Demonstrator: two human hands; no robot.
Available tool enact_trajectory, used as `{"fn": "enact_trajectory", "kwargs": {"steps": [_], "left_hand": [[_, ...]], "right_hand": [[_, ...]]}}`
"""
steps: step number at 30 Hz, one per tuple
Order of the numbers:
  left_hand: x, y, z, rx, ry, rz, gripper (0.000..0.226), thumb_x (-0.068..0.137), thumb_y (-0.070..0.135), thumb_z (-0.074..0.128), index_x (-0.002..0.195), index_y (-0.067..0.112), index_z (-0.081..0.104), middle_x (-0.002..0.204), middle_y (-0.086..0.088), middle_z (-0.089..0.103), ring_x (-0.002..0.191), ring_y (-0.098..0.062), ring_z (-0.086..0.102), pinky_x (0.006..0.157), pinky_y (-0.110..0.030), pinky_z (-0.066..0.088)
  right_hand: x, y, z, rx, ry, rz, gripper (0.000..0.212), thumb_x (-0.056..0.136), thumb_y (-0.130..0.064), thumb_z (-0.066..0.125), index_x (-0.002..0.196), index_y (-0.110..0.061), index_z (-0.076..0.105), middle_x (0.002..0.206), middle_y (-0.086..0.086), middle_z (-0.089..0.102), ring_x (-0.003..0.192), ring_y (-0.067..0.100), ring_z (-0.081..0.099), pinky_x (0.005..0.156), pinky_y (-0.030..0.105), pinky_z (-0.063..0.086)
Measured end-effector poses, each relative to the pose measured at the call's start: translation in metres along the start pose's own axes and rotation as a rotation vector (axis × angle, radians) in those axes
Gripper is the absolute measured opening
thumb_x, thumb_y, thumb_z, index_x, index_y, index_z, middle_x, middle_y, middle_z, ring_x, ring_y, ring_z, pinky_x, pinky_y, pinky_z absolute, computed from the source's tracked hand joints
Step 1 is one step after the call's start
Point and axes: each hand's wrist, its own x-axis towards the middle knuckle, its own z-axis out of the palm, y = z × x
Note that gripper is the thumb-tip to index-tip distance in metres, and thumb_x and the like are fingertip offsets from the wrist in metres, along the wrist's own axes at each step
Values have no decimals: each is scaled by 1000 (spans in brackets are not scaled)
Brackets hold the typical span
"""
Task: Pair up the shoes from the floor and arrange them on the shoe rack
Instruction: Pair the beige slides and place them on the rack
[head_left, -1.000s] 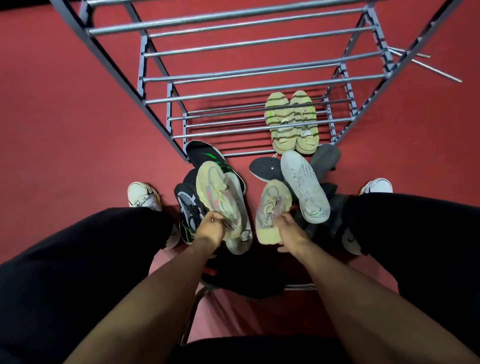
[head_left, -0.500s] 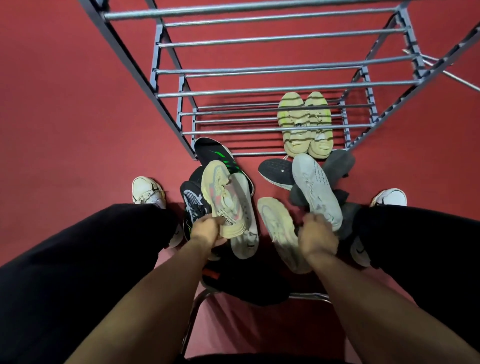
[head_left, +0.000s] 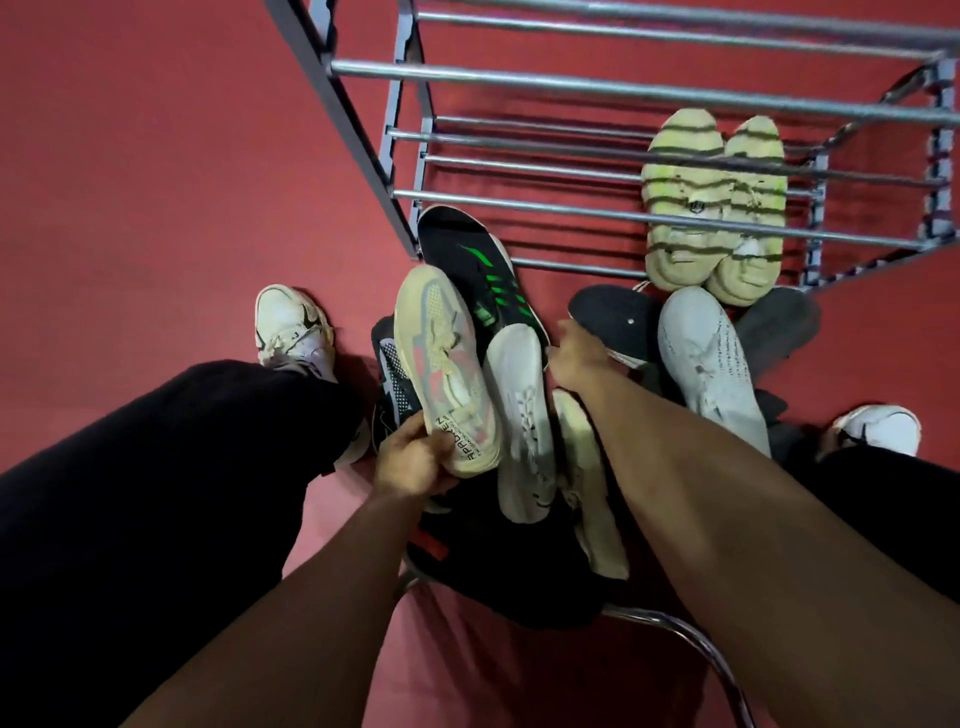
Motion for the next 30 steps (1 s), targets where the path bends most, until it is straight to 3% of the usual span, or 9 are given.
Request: {"fn": "enact_trajectory", "kwargs": {"steps": [4, 8, 12, 16, 18, 21, 24, 27, 30], "left_hand": [[6, -4, -1, 23, -24, -12, 34, 87, 4, 51, 111, 22, 66, 68, -3, 62, 53, -20, 52, 59, -28, 45], [5, -1, 1, 22, -37, -11, 36, 87, 2, 51, 115, 19, 66, 63, -1, 62, 48, -16, 49, 55, -22, 41], [-6, 4, 5, 9, -53, -11, 37, 88, -3, 49, 113, 20, 64, 80, -7, 65, 57, -21, 57, 49, -25, 50], [-18, -3, 9, -6, -67, -2, 36, 86, -7, 50, 112, 14, 66, 85, -12, 67, 66, -26, 61, 49, -27, 51], [-23, -6, 10, 38, -68, -3, 36, 86, -4, 52, 116, 9, 67, 80, -14, 67, 57, -24, 61, 47, -22, 47], [-34, -9, 13, 43, -68, 5, 36, 88, -7, 48, 120, 3, 63, 68, -14, 57, 29, -13, 51, 34, -14, 38], [-37, -8, 12, 40, -61, 6, 35, 89, -9, 49, 117, 6, 63, 76, -12, 61, 32, -11, 56, 33, -14, 39], [-34, -7, 6, 108, -53, -6, 33, 88, -3, 54, 115, 11, 66, 79, -9, 66, 46, -21, 59, 40, -18, 46], [-29, -8, 4, 124, -84, -30, 31, 89, 2, 55, 115, 15, 67, 80, -11, 65, 45, -22, 55, 42, -19, 46]], "right_hand": [[14, 5, 8, 65, -124, 7, 36, 83, -35, 60, 113, -17, 64, 113, 11, 69, 99, 31, 66, 85, 35, 53], [-7, -5, -5, 373, -158, 92, 42, 75, -36, 65, 111, -22, 49, 104, 5, 66, 88, 23, 66, 80, 43, 59], [-49, 15, -44, 289, 144, -23, 28, 91, -26, 57, 116, -14, 48, 113, 9, 60, 98, 26, 59, 80, 30, 42], [-104, 71, -89, 49, 395, -43, 36, 96, -30, 50, 125, -7, 52, 121, 19, 59, 113, 37, 53, 92, 39, 42], [-128, 92, -96, -167, 523, -1, 36, 97, -32, 48, 124, -9, 53, 121, 20, 57, 110, 41, 49, 89, 44, 43], [-159, 97, -82, -244, 707, -43, 32, 90, -28, 58, 116, -9, 58, 113, 20, 56, 101, 40, 52, 83, 46, 46], [-183, 93, -32, -187, 538, -135, 30, 90, -37, 49, 100, -12, 61, 100, 14, 59, 96, 37, 56, 78, 44, 47], [-198, 96, 24, -171, 125, 126, 46, 86, -54, 50, 111, -16, 56, 113, 8, 55, 105, 32, 55, 82, 40, 46], [-200, 99, 51, -216, 12, 197, 54, 83, -52, 61, 120, -16, 45, 121, 9, 49, 112, 33, 54, 80, 41, 48]]}}
